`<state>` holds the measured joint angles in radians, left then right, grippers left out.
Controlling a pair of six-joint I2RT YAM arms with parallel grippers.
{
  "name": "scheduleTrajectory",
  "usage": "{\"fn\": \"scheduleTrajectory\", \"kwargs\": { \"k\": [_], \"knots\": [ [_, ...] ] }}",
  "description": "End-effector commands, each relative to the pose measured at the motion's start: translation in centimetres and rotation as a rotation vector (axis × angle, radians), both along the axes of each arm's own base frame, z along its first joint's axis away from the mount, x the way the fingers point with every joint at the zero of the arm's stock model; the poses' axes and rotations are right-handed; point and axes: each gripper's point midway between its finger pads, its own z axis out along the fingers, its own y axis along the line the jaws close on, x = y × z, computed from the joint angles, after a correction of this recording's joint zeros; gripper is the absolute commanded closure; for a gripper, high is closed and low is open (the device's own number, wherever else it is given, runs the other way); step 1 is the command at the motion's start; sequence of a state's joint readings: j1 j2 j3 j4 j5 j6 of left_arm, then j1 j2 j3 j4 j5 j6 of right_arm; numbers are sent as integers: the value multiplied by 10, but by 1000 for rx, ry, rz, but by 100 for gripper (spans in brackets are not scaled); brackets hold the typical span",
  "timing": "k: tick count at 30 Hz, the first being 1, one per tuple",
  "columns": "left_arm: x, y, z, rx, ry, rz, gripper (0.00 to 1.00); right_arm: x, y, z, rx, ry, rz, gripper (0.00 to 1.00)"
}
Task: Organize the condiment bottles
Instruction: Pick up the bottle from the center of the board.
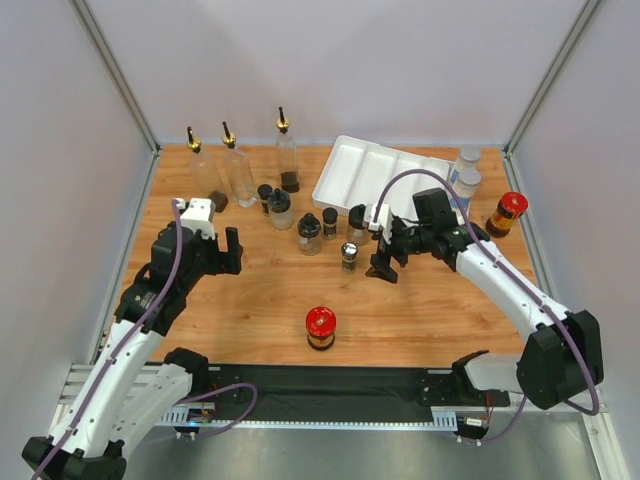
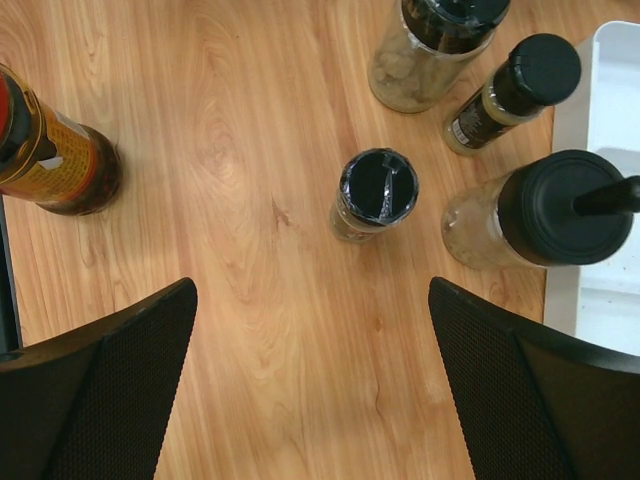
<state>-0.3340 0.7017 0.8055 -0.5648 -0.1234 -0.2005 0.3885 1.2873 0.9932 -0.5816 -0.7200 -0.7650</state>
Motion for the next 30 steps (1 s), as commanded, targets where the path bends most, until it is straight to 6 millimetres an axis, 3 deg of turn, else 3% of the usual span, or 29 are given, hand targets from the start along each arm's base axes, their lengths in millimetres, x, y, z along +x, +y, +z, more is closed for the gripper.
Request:
{"fn": "scheduleTrajectory", "kwargs": {
  "k": [1,6,10,16,21,30],
  "knots": [
    [0,-4,7,0,-26,-35,0,12,16,9,19,-81,44,0],
    [-2,-1,4,10,-22,-31,0,16,32,1,14,-66,78,0],
    [-4,0,5,11,-31,-30,0,34,47,4,33,-73,54,0],
    [-5,1,5,14,-34,-27,0,53,54,0,34,-60,2,0],
    [-5,-1,5,8,-32,-36,0,55,62,-23,-1,-15,-21,3],
    [-5,-3,4,1,-27,-46,0,76,62,-40,-68,-11,-130,13]
  ]
}}
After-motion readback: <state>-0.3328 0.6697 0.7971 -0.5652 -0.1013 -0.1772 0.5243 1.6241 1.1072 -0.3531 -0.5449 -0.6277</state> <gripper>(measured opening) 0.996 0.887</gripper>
